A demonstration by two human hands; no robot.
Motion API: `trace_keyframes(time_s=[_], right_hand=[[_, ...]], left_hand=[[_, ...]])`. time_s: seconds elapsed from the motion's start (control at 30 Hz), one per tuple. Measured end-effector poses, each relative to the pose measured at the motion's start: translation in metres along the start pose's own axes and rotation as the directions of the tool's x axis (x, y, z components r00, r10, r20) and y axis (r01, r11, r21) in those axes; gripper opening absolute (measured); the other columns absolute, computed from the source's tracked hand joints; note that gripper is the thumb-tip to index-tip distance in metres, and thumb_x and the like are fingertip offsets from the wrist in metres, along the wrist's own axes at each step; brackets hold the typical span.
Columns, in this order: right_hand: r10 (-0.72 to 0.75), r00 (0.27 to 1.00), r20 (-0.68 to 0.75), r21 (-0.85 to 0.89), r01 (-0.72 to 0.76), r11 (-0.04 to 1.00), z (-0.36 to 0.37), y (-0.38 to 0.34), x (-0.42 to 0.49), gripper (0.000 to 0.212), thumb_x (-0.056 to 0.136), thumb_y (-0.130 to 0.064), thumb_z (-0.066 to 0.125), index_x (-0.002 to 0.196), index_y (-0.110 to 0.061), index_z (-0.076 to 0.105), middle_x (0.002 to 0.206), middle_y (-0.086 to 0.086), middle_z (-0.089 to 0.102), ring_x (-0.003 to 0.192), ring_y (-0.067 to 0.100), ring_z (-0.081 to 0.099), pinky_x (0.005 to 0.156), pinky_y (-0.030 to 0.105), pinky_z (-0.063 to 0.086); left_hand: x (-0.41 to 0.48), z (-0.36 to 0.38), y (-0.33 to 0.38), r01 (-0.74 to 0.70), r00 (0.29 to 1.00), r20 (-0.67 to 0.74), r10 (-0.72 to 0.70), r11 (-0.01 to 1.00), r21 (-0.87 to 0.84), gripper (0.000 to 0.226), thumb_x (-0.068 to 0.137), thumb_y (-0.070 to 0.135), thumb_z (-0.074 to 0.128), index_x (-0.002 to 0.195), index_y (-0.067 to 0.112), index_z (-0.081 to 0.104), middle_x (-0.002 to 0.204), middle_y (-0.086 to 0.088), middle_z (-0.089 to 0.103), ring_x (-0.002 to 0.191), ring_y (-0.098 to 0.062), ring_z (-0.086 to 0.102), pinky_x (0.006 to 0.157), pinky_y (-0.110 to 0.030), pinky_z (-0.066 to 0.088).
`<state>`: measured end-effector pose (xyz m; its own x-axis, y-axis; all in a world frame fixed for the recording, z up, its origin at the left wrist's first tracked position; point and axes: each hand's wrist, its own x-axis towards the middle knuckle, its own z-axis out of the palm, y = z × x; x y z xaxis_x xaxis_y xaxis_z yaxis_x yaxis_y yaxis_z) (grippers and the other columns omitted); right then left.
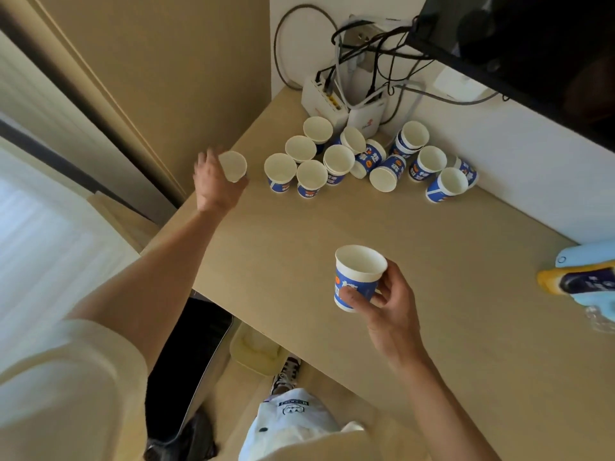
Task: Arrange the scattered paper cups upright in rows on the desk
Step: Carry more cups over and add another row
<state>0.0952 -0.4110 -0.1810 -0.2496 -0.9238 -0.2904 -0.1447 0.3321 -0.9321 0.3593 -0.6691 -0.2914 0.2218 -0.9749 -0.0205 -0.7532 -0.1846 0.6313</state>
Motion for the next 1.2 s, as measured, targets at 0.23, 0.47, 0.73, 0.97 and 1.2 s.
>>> trace_keyframes(time_s=[0.23, 0.47, 0.73, 0.97, 1.2], right_hand=[[-0.048, 0.996, -0.069, 0.095, 0.055, 0.994, -0.018, 0.003, -0.022, 0.059, 0.067, -0.035, 0.083, 0.121, -0.023, 0.063, 0.113, -0.006, 0.072, 0.105, 0.014, 0.07, 0.084, 0.026, 0.057], [-0.05, 0.974, -0.22, 0.184, 0.092, 0.979, -0.072, 0.021, -0.077, 0.062, 0.062, -0.043, 0.082, 0.119, -0.026, 0.063, 0.112, -0.005, 0.072, 0.103, 0.015, 0.07, 0.085, 0.029, 0.057], [0.015, 0.866, -0.5, 0.324, 0.171, 0.93, -0.168, 0.05, -0.146, 0.075, 0.057, -0.031, 0.087, 0.125, -0.019, 0.057, 0.119, 0.0, 0.068, 0.101, 0.006, 0.069, 0.08, 0.019, 0.056], [0.036, 0.743, -0.668, 0.367, 0.287, 0.885, -0.268, 0.07, -0.215, 0.077, 0.051, -0.039, 0.083, 0.123, -0.025, 0.059, 0.116, -0.004, 0.071, 0.107, 0.011, 0.069, 0.09, 0.03, 0.057], [0.121, 0.604, -0.788, 0.374, 0.313, 0.873, -0.355, 0.113, -0.306, 0.07, 0.054, -0.033, 0.084, 0.119, -0.024, 0.062, 0.113, -0.008, 0.072, 0.105, 0.013, 0.07, 0.094, 0.04, 0.058]], left_hand=[[-0.146, -0.038, 0.061, -0.222, 0.974, -0.026, 0.225, 0.921, -0.319, 0.078, 0.067, 0.022, 0.092, 0.13, 0.011, 0.046, 0.114, 0.0, 0.064, 0.094, -0.012, 0.06, 0.075, -0.01, 0.042], [-0.292, -0.038, 0.147, -0.181, 0.942, 0.148, 0.303, 0.825, -0.536, 0.066, 0.079, 0.016, 0.083, 0.131, 0.016, 0.042, 0.11, 0.021, 0.057, 0.097, 0.012, 0.059, 0.076, -0.005, 0.045], [-0.408, -0.022, 0.232, -0.234, 0.893, 0.176, 0.414, 0.762, -0.604, 0.087, 0.067, 0.027, 0.094, 0.134, 0.025, 0.039, 0.117, 0.022, 0.059, 0.103, 0.012, 0.059, 0.08, -0.004, 0.046], [-0.513, 0.018, 0.298, -0.192, 0.865, 0.23, 0.446, 0.718, -0.67, 0.073, 0.061, 0.022, 0.097, 0.118, 0.027, 0.052, 0.11, 0.013, 0.068, 0.099, -0.002, 0.066, 0.075, -0.018, 0.053], [-0.633, 0.062, 0.353, -0.166, 0.776, 0.304, 0.553, 0.644, -0.747, 0.057, 0.071, 0.017, 0.092, 0.116, 0.028, 0.06, 0.105, 0.01, 0.071, 0.095, -0.003, 0.067, 0.075, -0.016, 0.052]])
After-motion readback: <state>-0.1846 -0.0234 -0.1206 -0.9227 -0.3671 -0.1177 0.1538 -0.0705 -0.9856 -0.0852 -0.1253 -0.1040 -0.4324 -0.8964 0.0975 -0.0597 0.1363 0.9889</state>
